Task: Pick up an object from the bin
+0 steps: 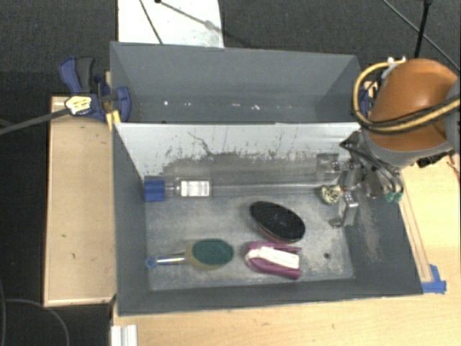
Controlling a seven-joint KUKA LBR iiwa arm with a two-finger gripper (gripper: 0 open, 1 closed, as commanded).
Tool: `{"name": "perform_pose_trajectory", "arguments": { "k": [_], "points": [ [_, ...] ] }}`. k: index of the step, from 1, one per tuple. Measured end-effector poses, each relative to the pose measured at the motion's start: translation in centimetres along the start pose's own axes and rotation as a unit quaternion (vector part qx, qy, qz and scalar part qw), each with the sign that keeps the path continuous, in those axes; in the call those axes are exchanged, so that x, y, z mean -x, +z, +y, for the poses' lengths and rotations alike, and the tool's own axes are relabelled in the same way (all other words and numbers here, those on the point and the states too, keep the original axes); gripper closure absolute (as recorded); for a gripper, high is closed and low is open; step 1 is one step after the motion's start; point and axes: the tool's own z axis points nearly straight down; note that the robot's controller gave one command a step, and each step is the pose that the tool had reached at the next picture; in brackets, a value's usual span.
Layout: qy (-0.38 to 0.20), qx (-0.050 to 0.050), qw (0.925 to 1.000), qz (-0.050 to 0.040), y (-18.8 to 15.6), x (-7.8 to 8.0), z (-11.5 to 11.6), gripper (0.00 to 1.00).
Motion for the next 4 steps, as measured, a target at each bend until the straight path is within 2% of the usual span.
{"name": "perform_pose_trajectory", "arguments": {
  "k": [1, 2, 3, 4],
  "points": [
    [-0.046, 0.001, 0.9989, 0.0035, 11.8, 0.2, 3.9, 0.00],
    [-0.045, 0.000, 0.9990, -0.0002, 11.3, 0.4, 3.7, 1.00],
    [0.019, 0.001, 0.9998, -0.0015, 11.2, 2.1, 9.9, 1.00],
    [0.031, 0.000, 0.9995, -0.0016, 11.5, 4.3, 10.6, 1.00]
  ]
}}
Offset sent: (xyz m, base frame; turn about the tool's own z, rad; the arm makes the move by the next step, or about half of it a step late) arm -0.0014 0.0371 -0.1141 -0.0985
